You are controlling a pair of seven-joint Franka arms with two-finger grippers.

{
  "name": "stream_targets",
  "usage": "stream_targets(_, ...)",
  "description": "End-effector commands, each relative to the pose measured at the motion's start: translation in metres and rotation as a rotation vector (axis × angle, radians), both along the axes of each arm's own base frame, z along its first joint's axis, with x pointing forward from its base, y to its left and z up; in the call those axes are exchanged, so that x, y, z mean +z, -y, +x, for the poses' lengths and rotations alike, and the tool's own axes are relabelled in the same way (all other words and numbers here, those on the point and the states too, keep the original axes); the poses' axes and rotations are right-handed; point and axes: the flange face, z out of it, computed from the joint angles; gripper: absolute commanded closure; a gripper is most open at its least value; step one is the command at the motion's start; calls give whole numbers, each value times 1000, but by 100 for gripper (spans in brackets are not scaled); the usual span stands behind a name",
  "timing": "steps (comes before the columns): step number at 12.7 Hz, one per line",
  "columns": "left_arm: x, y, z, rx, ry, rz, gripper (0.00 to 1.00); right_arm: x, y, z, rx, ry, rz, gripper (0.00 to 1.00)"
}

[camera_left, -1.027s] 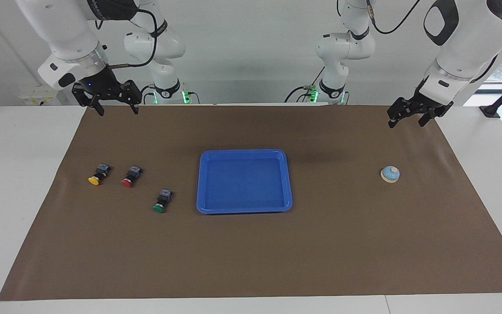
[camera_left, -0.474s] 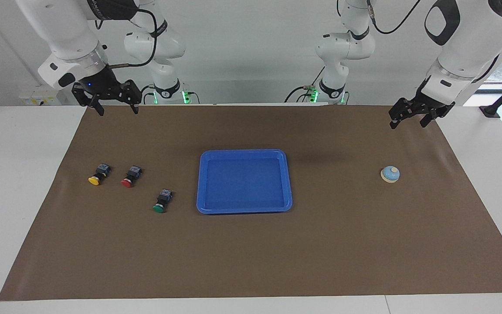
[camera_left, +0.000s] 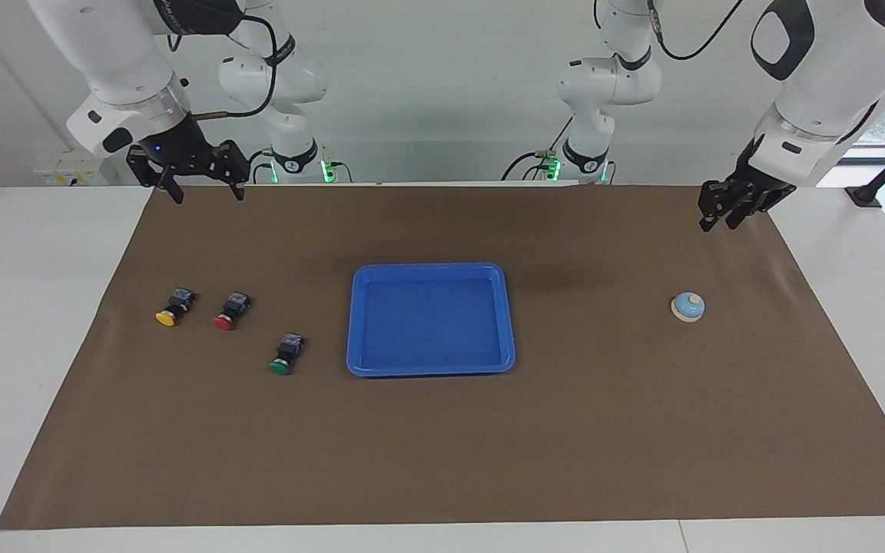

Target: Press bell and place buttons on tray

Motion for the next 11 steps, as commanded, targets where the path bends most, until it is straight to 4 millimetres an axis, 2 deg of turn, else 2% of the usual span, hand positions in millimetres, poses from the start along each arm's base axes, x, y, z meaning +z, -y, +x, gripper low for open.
stream_targets(1,-15,-30,0,47,-25,-6,100,1,1,-8,3,-9,20,0)
stream_targets(4,-56,-54,1,85,-34,-6,100,1,2,-7,2,-10,19,0)
stream_targets(6,-99,-71,2,60,-36,-7,100,1,1,-7,2,-10,20,0)
stream_targets(8,-144,-77,3,47,-35,-7,100,1,1,-8,3,-9,20,0)
stream_targets(11,-204,-98,-10,37,4,-3,100,1,2,-8,2,-8,19,0)
